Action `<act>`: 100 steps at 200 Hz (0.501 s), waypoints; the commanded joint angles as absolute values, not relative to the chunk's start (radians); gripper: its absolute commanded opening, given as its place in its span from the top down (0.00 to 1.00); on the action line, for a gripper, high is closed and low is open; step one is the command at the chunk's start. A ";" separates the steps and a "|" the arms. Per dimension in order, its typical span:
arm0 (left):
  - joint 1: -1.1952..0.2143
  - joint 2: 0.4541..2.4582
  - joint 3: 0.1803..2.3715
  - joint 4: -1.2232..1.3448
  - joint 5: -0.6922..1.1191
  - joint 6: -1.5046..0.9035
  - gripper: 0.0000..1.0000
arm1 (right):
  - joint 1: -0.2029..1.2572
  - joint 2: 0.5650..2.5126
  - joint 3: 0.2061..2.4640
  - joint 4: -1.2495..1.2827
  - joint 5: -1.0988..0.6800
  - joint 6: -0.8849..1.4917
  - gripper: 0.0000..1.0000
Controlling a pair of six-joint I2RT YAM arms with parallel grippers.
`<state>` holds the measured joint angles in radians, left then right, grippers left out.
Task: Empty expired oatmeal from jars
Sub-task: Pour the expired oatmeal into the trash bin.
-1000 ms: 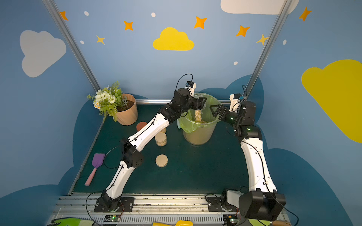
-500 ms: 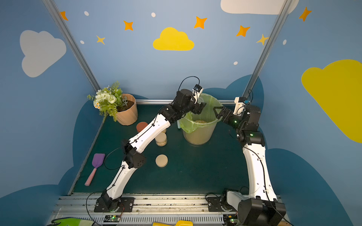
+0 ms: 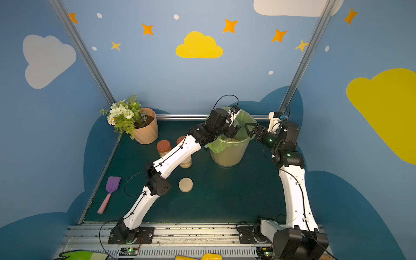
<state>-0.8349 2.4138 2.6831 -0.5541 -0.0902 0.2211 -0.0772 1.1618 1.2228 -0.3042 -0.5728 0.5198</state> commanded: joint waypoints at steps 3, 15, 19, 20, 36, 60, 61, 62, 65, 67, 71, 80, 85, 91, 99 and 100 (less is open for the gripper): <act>-0.857 2.385 2.730 -0.509 -0.187 0.224 0.77 | -0.081 1.150 1.245 -0.320 -0.590 0.504 0.03; -0.826 2.395 2.764 -0.566 -0.057 0.190 0.77 | -0.080 1.145 1.239 -0.313 -0.594 0.501 0.03; -0.821 2.395 2.758 -0.553 -0.088 0.167 0.76 | -0.080 1.144 1.235 -0.310 -0.594 0.504 0.03; -0.818 2.395 2.757 -0.550 -0.096 0.159 0.76 | -0.080 1.143 1.235 -0.309 -0.594 0.504 0.03; -0.750 2.391 2.789 -0.587 0.039 -0.040 0.82 | -0.079 1.141 1.234 -0.308 -0.599 0.505 0.03; -0.771 2.359 2.780 -0.547 -0.081 -0.047 0.81 | -0.078 1.147 1.233 -0.297 -0.600 0.516 0.03; -0.772 2.358 2.780 -0.546 -0.083 -0.046 0.81 | -0.078 1.147 1.232 -0.296 -0.600 0.517 0.03; -0.775 2.356 2.780 -0.546 -0.085 -0.048 0.81 | -0.078 1.147 1.233 -0.296 -0.601 0.518 0.03; -0.778 2.352 2.779 -0.547 -0.085 -0.061 0.81 | -0.076 1.149 1.232 -0.293 -0.603 0.520 0.03; -0.779 2.349 2.777 -0.547 -0.079 -0.076 0.81 | -0.077 1.149 1.231 -0.292 -0.604 0.522 0.03; -0.778 2.343 2.771 -0.545 -0.059 -0.115 0.81 | -0.076 1.149 1.228 -0.285 -0.606 0.526 0.03; -0.769 2.326 2.742 -0.513 0.003 -0.207 0.82 | -0.076 1.149 1.219 -0.264 -0.610 0.546 0.03; -0.768 2.315 2.722 -0.491 0.015 -0.252 0.82 | -0.076 1.149 1.212 -0.251 -0.611 0.562 0.03; -0.767 2.305 2.706 -0.466 0.023 -0.298 0.82 | -0.075 1.147 1.203 -0.230 -0.616 0.582 0.03; -0.768 2.292 2.699 -0.440 0.030 -0.338 0.81 | -0.076 1.144 1.188 -0.196 -0.627 0.617 0.03; -0.768 2.291 2.700 -0.438 0.029 -0.343 0.81 | -0.076 1.143 1.185 -0.189 -0.628 0.622 0.03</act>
